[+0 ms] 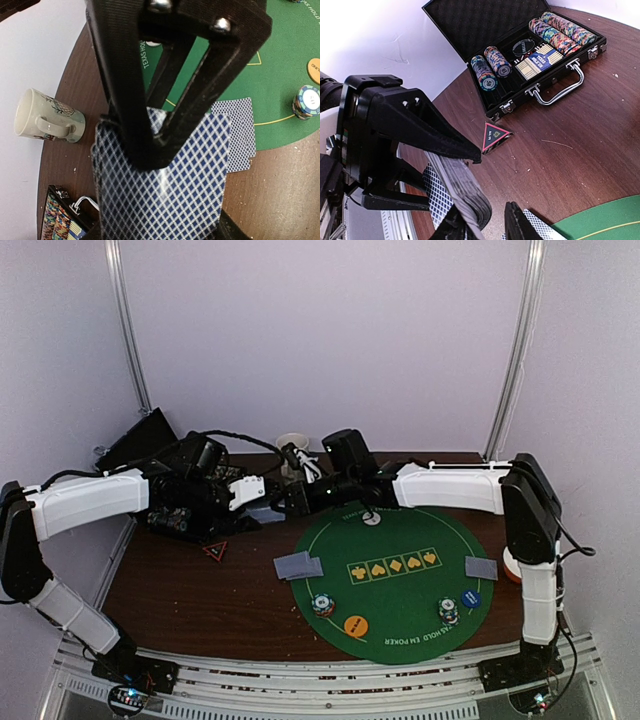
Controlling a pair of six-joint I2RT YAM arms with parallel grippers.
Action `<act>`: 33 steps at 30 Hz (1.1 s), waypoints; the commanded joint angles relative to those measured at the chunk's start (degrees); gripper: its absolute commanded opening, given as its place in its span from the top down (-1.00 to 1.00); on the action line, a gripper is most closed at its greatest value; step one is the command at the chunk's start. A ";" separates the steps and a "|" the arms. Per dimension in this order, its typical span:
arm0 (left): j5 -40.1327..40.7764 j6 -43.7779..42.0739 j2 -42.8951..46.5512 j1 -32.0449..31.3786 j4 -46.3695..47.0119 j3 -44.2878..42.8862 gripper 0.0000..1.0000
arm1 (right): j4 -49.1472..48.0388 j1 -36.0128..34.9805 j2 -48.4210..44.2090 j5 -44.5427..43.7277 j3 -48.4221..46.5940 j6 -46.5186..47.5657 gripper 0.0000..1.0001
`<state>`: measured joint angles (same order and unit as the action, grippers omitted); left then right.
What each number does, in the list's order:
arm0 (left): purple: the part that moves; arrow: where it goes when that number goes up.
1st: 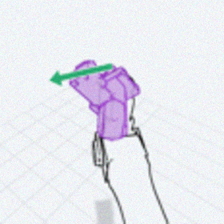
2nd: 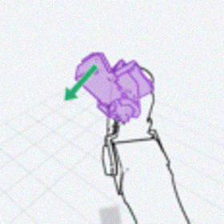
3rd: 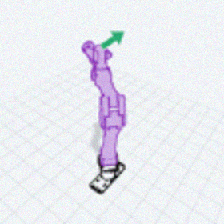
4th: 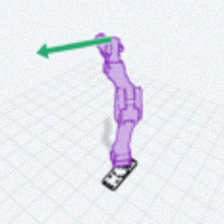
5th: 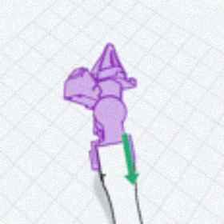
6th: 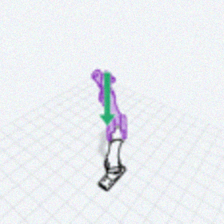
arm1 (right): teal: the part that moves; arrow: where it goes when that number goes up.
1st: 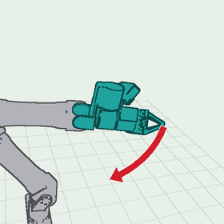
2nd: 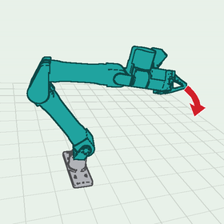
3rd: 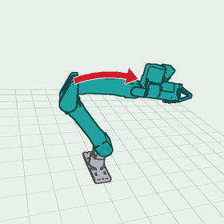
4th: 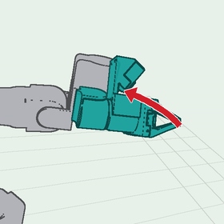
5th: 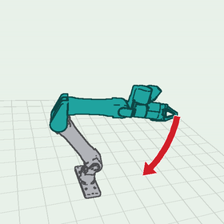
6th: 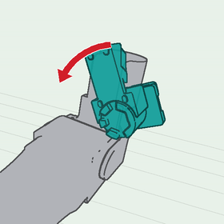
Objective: Distribute texas hold em gaming equipment
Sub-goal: Pick up the poker card from the face-down deck piles.
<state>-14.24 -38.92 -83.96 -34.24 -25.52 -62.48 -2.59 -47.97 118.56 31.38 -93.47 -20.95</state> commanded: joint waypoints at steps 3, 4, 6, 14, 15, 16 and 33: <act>-0.86 0.18 1.17 -0.27 2.14 -0.54 -0.05 | 3.53 0.09 -4.15 -4.65 0.73 2.11 0.52; -0.86 0.17 1.13 -0.29 2.12 -0.54 -0.05 | 4.04 0.10 -4.22 -4.78 0.56 2.18 0.53; -0.70 0.16 1.08 -0.24 2.09 -0.54 -0.05 | 5.36 0.08 -4.51 -5.49 0.09 2.63 0.56; -0.63 0.13 1.08 -0.23 2.13 -0.53 -0.05 | 8.77 0.14 -6.24 -6.48 -0.11 3.77 0.73; -0.56 0.15 1.13 -0.23 2.09 -0.49 -0.05 | 9.23 0.09 -6.50 -6.69 -0.17 3.99 0.75; -0.50 0.16 1.16 -0.22 2.13 -0.47 -0.06 | 9.61 0.03 -6.76 -6.94 -0.21 4.26 0.79; -0.36 0.20 1.17 -0.22 2.06 -0.45 -0.06 | 16.68 1.19 -13.70 -3.87 -1.74 7.32 1.00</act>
<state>-13.96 -38.92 -83.96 -34.24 -25.45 -62.48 11.81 -47.97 110.37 24.95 -93.49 -14.72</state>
